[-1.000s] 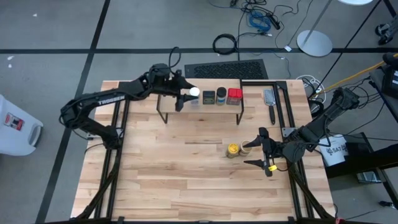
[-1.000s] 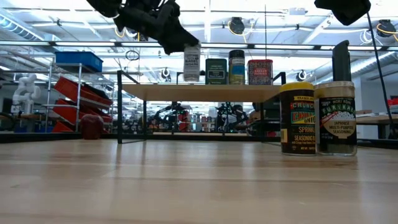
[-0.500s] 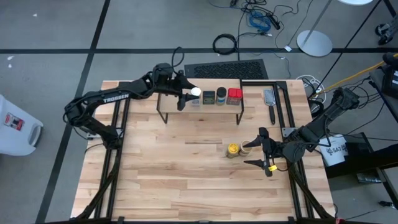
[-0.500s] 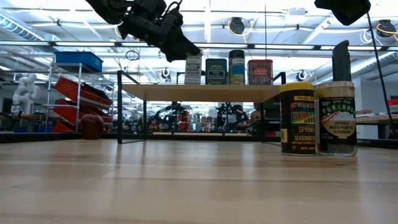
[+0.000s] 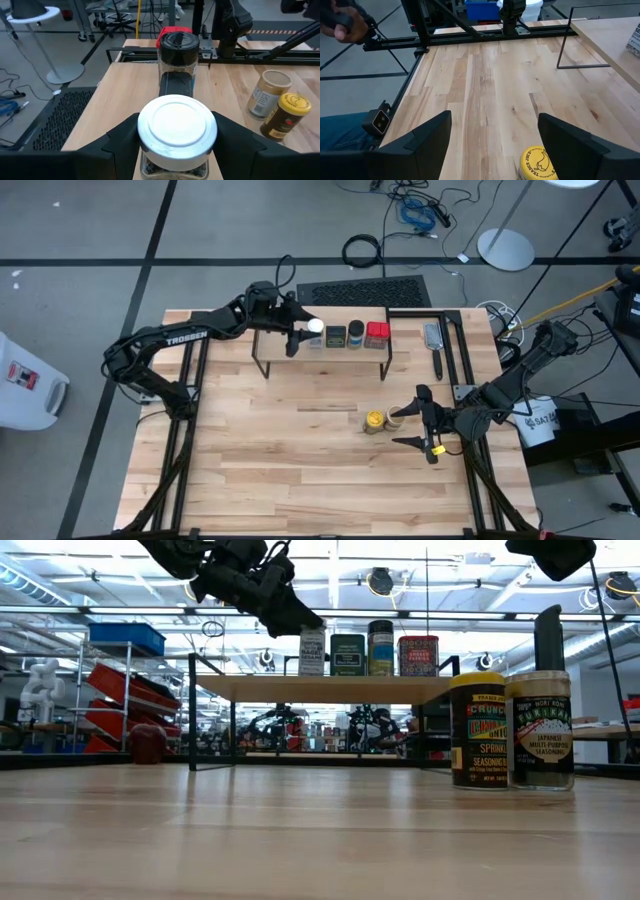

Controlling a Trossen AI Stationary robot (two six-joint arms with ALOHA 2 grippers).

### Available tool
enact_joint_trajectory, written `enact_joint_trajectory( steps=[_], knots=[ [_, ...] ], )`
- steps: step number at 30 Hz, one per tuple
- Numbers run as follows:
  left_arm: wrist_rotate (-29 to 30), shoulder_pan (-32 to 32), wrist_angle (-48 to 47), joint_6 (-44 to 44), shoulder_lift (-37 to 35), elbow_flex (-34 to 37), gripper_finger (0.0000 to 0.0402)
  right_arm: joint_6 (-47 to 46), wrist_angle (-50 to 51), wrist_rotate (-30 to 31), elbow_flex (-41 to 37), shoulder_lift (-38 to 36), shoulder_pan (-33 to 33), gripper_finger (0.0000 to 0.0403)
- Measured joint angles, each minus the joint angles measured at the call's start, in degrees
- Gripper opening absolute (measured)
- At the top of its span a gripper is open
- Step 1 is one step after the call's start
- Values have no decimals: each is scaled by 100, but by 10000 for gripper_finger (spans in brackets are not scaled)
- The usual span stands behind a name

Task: Shelf spices
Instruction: Put the white seasoning bottle on the shelf, then put the yellow seasoning bottle on the shelf

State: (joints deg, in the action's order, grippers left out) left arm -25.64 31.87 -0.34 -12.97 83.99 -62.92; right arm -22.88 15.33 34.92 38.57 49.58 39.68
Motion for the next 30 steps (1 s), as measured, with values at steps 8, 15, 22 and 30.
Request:
enact_joint_trajectory(
  steps=[8, 15, 22, 30],
  knots=[
    [103, 1, 9, -98, 0, -1, 250, 1, 0, 0, 0, 0, 1, 286],
    [104, -1, 7, -97, 0, -2, 262, 1, -2, 0, 0, 0, 0, 286],
    [132, -1, 410, 56, 0, -4, 263, 1, -2, -2, 0, 0, 2, 286],
    [689, -18, 523, 4, -297, -4, 263, -8, 11, -42, 0, 0, 0, 286]
  ],
)
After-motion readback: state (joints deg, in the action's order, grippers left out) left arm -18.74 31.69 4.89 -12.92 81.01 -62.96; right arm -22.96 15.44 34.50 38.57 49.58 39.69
